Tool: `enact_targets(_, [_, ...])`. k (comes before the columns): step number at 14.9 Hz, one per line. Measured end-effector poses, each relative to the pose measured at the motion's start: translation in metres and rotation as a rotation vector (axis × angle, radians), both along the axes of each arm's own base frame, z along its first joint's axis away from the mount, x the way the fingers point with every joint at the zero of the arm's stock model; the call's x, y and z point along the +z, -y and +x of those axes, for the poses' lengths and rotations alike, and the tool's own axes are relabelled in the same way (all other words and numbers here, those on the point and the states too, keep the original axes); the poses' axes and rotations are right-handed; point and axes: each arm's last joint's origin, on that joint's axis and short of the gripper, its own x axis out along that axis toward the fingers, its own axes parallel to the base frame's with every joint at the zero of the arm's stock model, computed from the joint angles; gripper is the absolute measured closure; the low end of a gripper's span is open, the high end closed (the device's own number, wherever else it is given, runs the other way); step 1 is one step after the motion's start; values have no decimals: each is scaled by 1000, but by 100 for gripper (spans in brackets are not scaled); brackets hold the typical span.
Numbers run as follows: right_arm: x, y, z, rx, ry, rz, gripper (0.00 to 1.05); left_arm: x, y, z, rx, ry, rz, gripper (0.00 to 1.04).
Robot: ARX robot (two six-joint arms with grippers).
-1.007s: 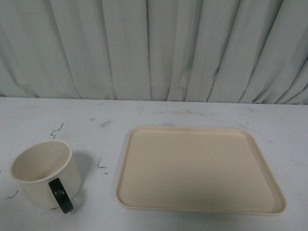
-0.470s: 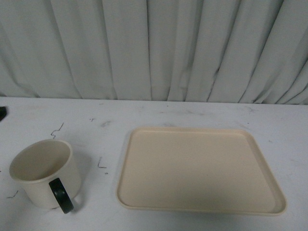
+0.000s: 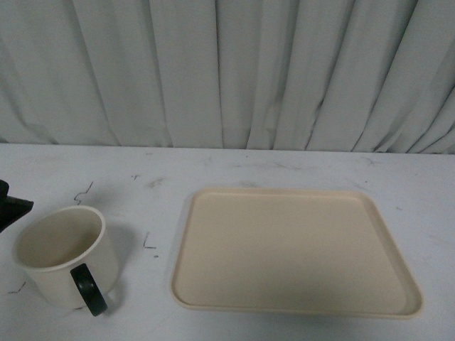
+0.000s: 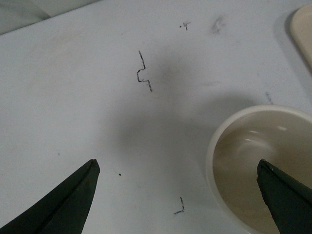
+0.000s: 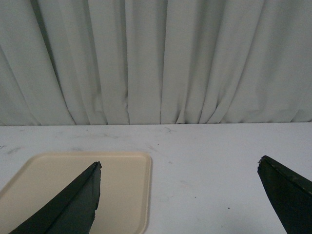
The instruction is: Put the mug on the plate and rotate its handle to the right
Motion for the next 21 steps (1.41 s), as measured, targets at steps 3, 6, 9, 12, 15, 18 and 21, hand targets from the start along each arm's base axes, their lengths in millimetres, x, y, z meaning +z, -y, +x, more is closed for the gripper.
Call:
enact_targets(3, [0, 0, 0, 0, 0, 0, 6, -11, -7, 9, 17, -55, 42, 7])
enact_targets(6, [0, 0, 0, 0, 0, 0, 6, -13, -2, 11, 6, -67, 56, 7])
enact_targets(9, [0, 0, 0, 0, 0, 0, 6, -42, 13, 9, -5, -140, 41, 7])
enact_targets(12, [0, 0, 0, 0, 0, 0, 6, -43, 11, 9, 11, -147, 12, 22])
enact_targets(15, [0, 0, 0, 0, 0, 0, 6, -45, 11, 10, 39, -166, -8, 43])
enact_targets(18, [0, 0, 0, 0, 0, 0, 6, -45, 13, 12, 61, -168, 1, 61])
enact_targets(21, [0, 0, 0, 0, 0, 0, 6, -45, 20, 12, 57, -180, 28, 80])
